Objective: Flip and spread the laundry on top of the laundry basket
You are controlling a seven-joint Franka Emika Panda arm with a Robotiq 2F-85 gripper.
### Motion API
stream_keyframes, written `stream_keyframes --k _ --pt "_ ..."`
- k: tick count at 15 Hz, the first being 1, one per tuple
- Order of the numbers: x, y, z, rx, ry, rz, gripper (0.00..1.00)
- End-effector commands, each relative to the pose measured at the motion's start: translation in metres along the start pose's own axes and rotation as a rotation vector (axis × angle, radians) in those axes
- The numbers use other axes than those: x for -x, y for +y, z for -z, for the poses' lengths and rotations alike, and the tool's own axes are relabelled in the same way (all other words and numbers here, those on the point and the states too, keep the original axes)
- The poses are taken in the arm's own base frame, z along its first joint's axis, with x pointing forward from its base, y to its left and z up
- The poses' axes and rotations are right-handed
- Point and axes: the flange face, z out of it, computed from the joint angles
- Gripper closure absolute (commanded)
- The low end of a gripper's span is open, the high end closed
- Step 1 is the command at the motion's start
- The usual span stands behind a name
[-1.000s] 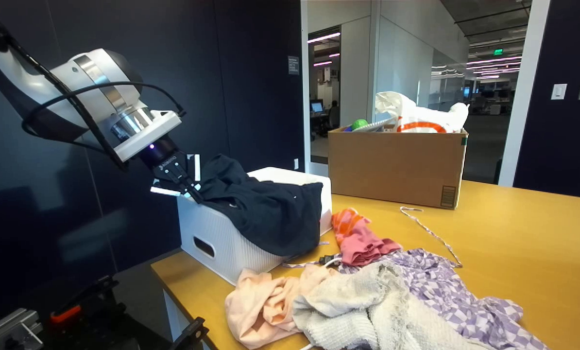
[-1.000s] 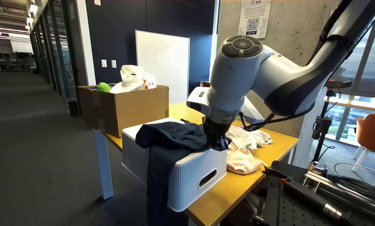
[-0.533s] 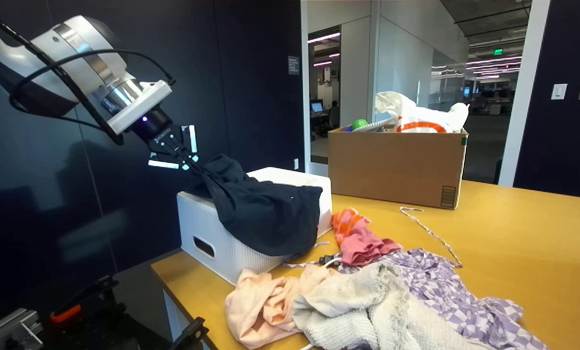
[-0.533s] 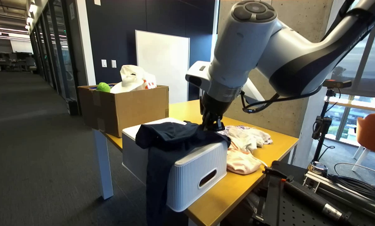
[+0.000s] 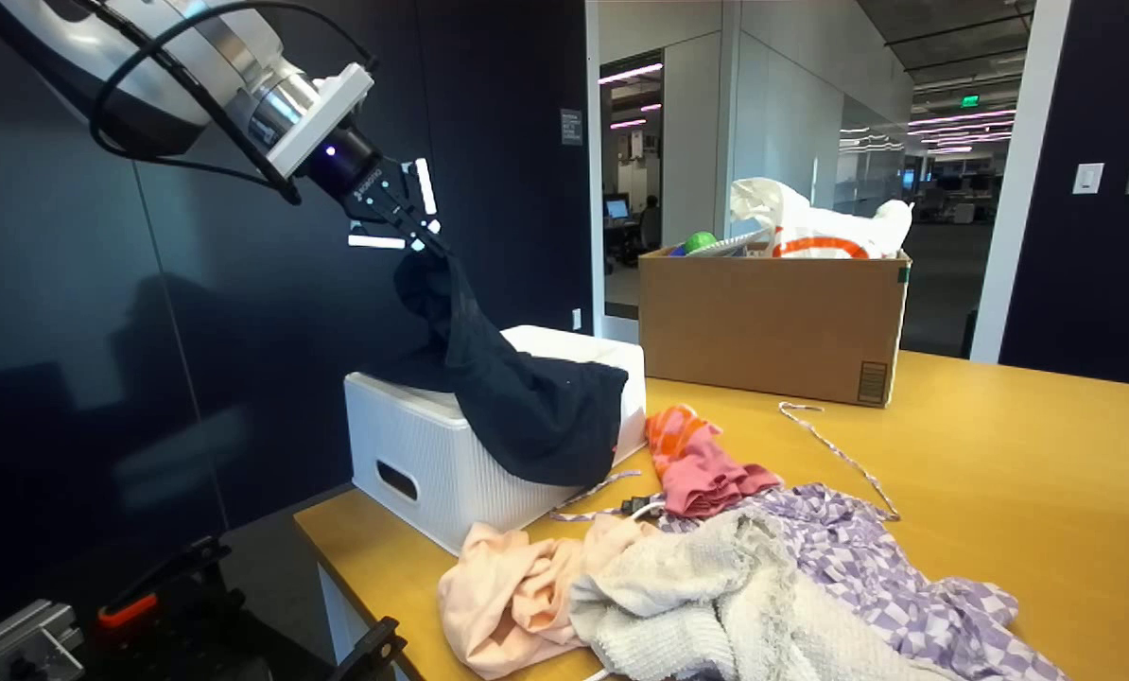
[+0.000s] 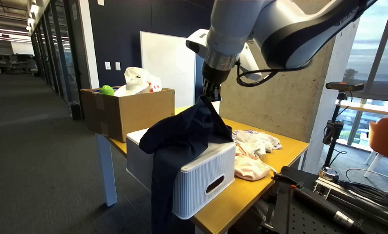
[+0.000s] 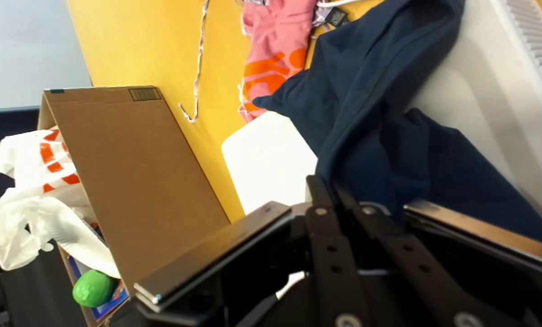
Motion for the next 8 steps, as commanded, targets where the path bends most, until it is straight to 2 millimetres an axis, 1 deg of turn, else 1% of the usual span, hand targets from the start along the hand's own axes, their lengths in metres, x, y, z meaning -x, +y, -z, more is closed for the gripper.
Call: stream_keyframes --k 1,2,5,8 --pt "-0.014 0.035 -0.025 0.036 -0.049 0.014 0.99" --pt "-0.016 0.046 -0.031 0.038 -0.061 0.015 0.99" --pt "-0.029 0.096 -0.067 0.052 -0.106 0.022 0.99" --pt "-0.038 0.137 -0.099 0.057 -0.135 0.029 0.99"
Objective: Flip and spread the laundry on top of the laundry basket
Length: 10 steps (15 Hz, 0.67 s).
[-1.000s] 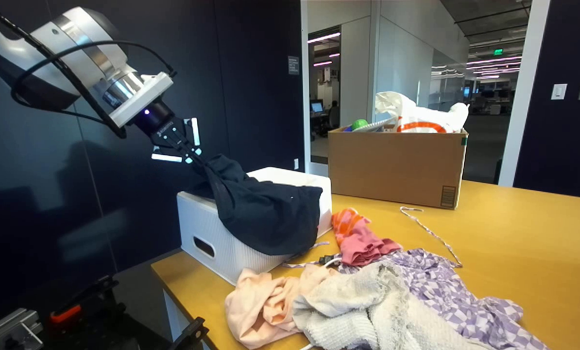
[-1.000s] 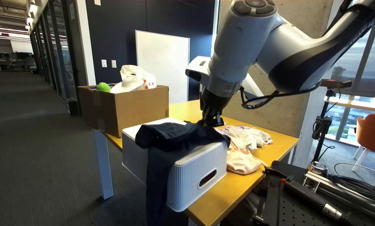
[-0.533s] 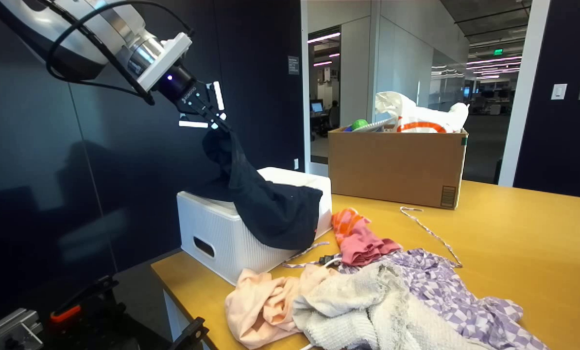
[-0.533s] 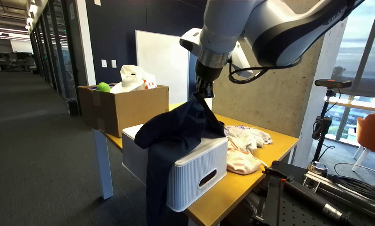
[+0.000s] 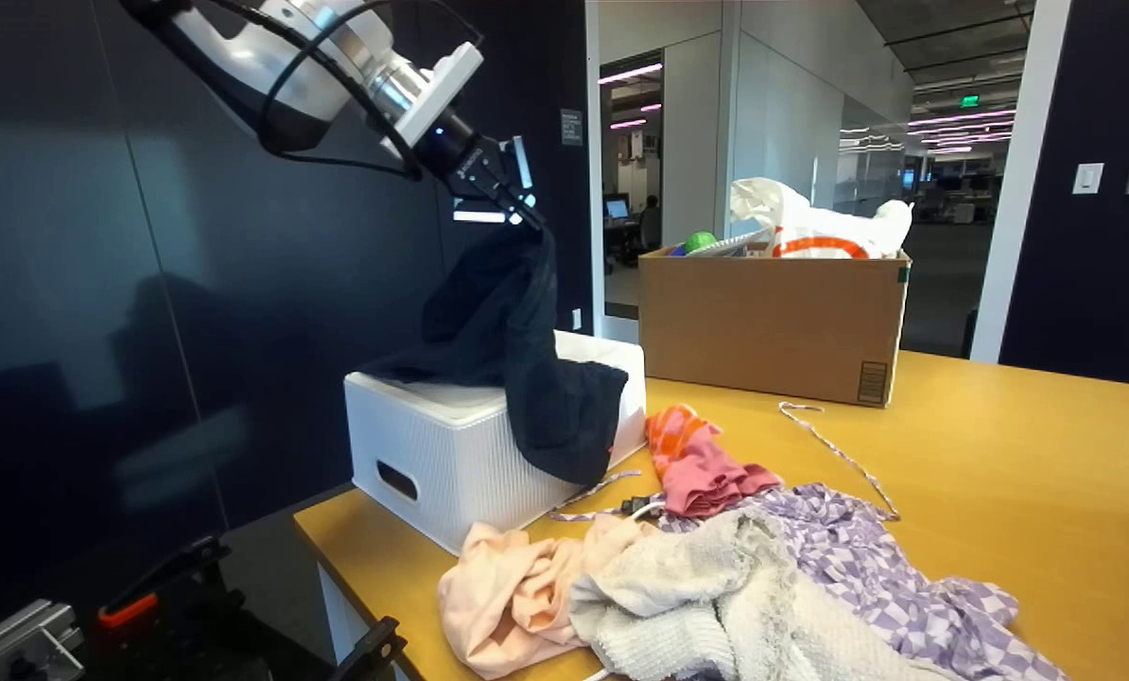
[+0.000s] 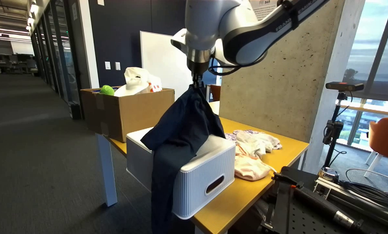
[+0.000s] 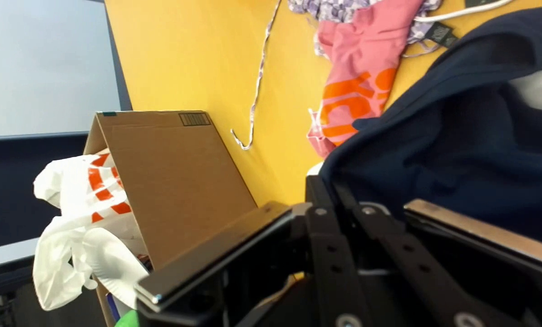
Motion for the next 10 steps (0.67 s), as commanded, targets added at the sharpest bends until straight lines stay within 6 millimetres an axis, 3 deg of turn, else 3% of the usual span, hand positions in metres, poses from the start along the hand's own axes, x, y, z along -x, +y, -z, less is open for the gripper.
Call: stream_keyframes --k 1,2,3,4,7,10 --pt "-0.024 0.049 -0.042 0.013 -0.050 0.026 0.99" --pt "-0.028 0.056 -0.055 0.011 -0.059 0.029 0.99" --pt "-0.034 0.063 -0.066 0.005 -0.065 0.032 0.69" --pt "-0.039 0.068 -0.078 -0.003 -0.069 0.030 0.67" --pt "-0.057 0.080 -0.099 -0.028 -0.079 0.026 0.47" --pt "-0.065 0.088 -0.097 -0.043 -0.090 0.014 0.25"
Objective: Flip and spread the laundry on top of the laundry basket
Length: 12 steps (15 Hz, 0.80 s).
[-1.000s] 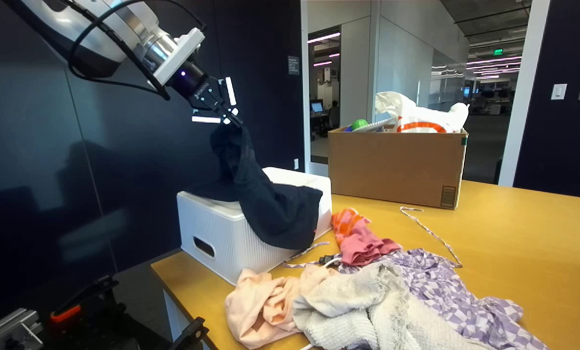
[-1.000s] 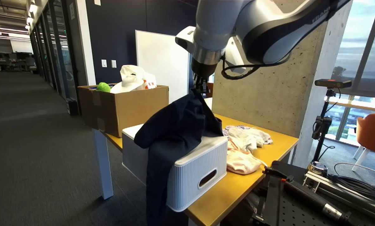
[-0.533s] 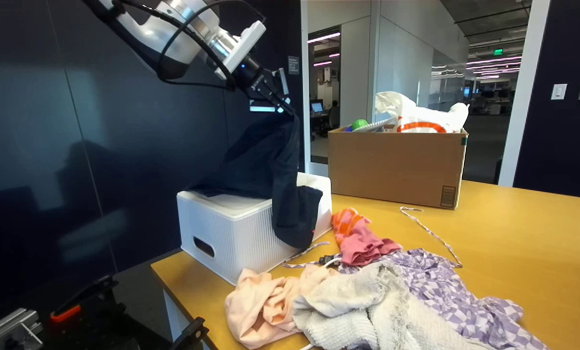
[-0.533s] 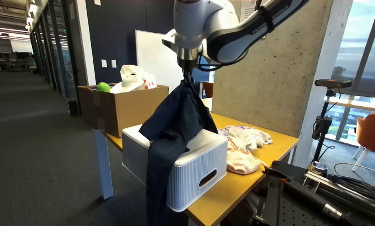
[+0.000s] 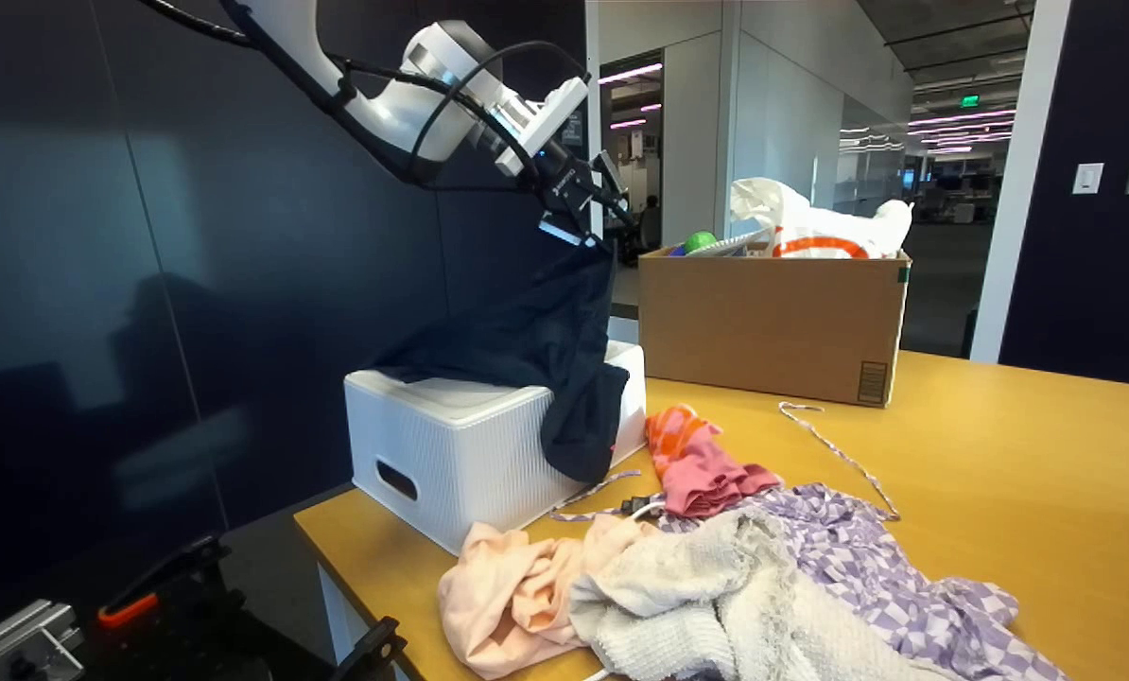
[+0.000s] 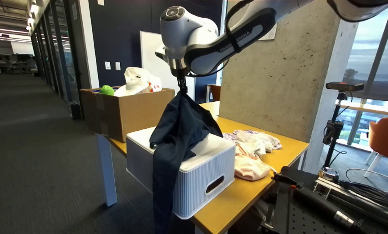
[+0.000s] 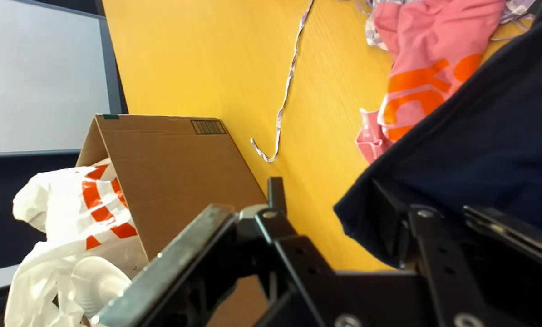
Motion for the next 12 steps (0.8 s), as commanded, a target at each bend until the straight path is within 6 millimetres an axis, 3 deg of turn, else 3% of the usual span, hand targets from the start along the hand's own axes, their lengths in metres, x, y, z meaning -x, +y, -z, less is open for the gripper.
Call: stream_keyframes --k 1,4,12 --pt "-0.012 0.019 0.010 -0.013 -0.021 -0.006 0.18" --pt "-0.011 0.027 0.038 0.001 -0.037 -0.029 0.00" --pt "0.018 0.024 0.143 -0.165 -0.087 -0.137 0.00"
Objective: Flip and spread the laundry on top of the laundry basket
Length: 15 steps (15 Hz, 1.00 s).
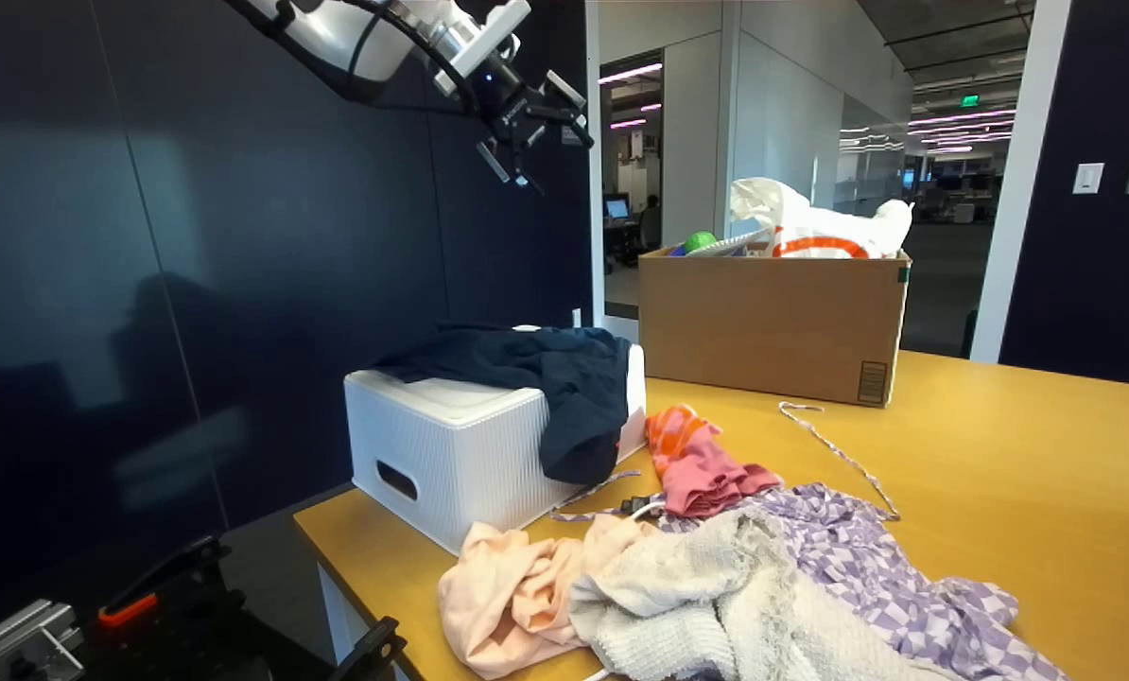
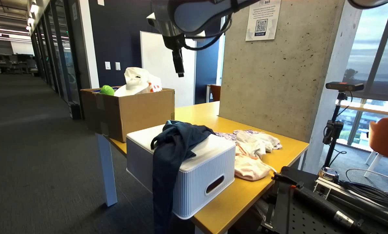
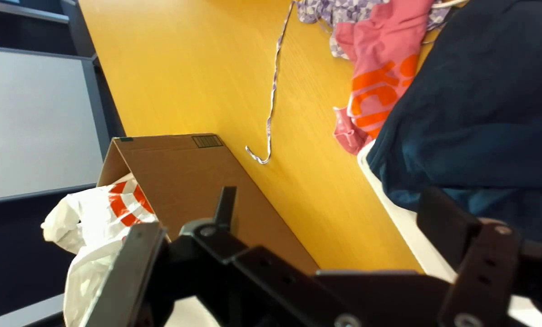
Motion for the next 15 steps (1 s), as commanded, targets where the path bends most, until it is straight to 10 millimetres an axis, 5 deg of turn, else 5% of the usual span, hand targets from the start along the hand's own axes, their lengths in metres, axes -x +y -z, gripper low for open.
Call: stream_keyframes --k 1,5,11,12,15 --pt "0.029 -0.014 0.040 -0.116 -0.036 -0.046 0.00" --pt "0.051 -0.052 0.070 -0.238 -0.094 -0.106 0.00" --pt "0.069 -0.115 0.089 -0.315 -0.063 -0.157 0.00" --pt "0.052 -0.103 0.080 -0.299 -0.090 -0.130 0.00" --pt "0.060 -0.117 0.085 -0.297 -0.082 -0.140 0.00"
